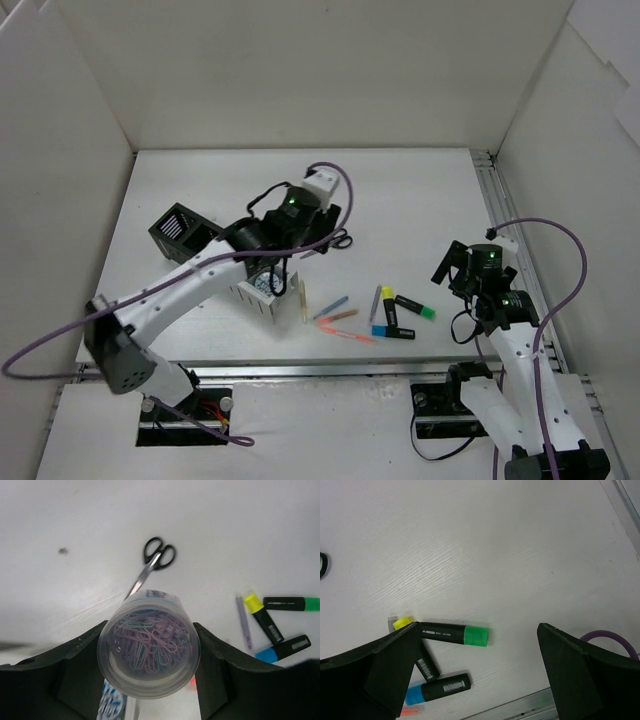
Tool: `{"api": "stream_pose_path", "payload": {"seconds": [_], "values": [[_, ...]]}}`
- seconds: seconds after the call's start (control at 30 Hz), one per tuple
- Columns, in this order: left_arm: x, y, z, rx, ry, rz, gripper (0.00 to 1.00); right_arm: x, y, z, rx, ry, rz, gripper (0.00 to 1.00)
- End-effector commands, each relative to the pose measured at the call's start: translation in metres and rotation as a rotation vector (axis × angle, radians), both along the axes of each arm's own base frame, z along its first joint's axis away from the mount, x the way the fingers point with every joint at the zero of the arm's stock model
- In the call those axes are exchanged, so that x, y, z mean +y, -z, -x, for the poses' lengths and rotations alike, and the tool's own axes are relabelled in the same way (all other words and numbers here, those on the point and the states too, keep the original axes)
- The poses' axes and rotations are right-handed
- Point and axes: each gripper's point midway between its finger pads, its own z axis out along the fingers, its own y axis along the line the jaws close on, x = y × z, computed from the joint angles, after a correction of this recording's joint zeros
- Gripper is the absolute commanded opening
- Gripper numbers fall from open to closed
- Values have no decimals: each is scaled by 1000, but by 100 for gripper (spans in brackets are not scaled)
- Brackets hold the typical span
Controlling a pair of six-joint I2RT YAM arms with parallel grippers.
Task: Sort the stationery into containers
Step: Place the stationery in the storage box.
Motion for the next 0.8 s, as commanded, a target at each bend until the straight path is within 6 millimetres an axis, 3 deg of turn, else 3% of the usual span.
{"api": "stream_pose_path", "payload": {"seconds": [0.0,0.03,0.07,0.1,0.13,0.27,0.57,0.63,0.77], "values": [[72,10,14,32,-268,14,27,4,-8,-10,-53,-28,-6,98],[91,16,18,40,-321,-9,27,5,-8,-11,-56,-31,-8,98],[103,35,28,72,-348,-40,27,6,-7,-11,-52,-36,-10,98],[112,31,35,73,-385,-2,28,6,-7,-11,-51,-38,-10,98],[124,44,42,86,-407,-32,28,8,-7,-12,-56,-44,-18,98],[142,56,50,82,-457,-17,32,12,-5,-14,-54,-57,-31,97],[138,74,54,111,-442,-2,34,16,1,-17,-35,-74,-26,97],[136,76,54,116,-434,-2,38,16,1,-17,-37,-75,-24,97],[134,79,57,133,-419,-4,56,16,3,-17,-29,-76,-18,98]]}}
